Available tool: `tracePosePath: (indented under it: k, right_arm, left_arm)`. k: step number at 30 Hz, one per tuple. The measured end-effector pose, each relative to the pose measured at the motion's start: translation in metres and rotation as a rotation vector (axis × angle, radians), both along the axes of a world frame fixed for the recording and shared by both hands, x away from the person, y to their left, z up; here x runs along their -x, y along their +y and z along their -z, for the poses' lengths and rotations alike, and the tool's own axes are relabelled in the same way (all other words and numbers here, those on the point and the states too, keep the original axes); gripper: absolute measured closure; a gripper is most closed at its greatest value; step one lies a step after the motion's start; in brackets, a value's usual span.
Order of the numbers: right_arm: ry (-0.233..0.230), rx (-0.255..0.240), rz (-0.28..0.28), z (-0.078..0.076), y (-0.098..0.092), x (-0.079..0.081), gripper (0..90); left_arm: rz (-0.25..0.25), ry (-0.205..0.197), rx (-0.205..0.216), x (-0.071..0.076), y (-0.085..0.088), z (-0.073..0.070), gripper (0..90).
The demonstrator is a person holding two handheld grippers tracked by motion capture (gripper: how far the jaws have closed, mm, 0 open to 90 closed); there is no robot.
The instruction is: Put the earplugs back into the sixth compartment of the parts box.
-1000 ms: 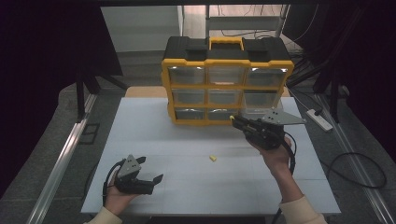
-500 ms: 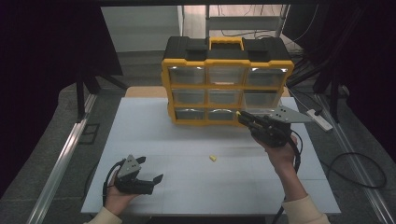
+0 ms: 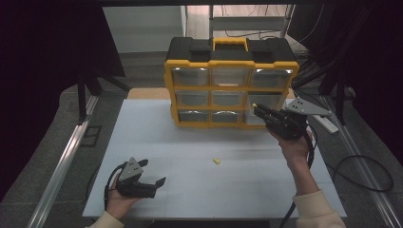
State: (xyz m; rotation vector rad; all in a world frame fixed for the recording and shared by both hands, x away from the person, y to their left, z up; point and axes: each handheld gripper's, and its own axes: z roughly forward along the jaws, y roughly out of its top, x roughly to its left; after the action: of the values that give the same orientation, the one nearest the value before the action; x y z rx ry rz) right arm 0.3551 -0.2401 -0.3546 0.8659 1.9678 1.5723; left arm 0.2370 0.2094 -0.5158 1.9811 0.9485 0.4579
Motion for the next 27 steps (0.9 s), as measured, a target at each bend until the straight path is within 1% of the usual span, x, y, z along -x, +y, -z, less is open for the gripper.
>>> tracePosePath:
  k: [2,5,6,9,12,19,27]
  right_arm:
    - [0.003,0.005,0.017,-0.001,-0.004,-0.005,79.6]
    - [0.009,0.022,0.062,-0.004,-0.010,-0.013,79.5]
    - [0.016,0.022,0.069,-0.005,-0.012,-0.017,79.6]
    - [0.040,0.045,0.112,-0.005,-0.018,-0.029,79.5]
    - [0.058,0.058,0.141,-0.005,-0.023,-0.039,79.4]
    - [0.077,0.091,0.173,-0.004,-0.027,-0.051,79.3]
    - [0.097,0.117,0.176,0.000,-0.028,-0.056,78.8]
  left_arm:
    - [0.000,0.001,0.001,0.000,0.000,0.000,5.9]
    - [0.000,0.000,-0.001,0.000,0.000,0.000,5.9]
    - [0.001,0.000,-0.003,0.000,0.000,0.000,5.9]
    - [0.000,0.001,-0.002,0.000,0.000,0.000,5.9]
    - [-0.001,0.001,-0.001,0.000,0.000,0.000,5.9]
    - [-0.002,0.004,0.000,0.000,0.000,0.001,5.9]
    - [-0.006,0.000,-0.001,0.000,0.001,0.000,5.9]
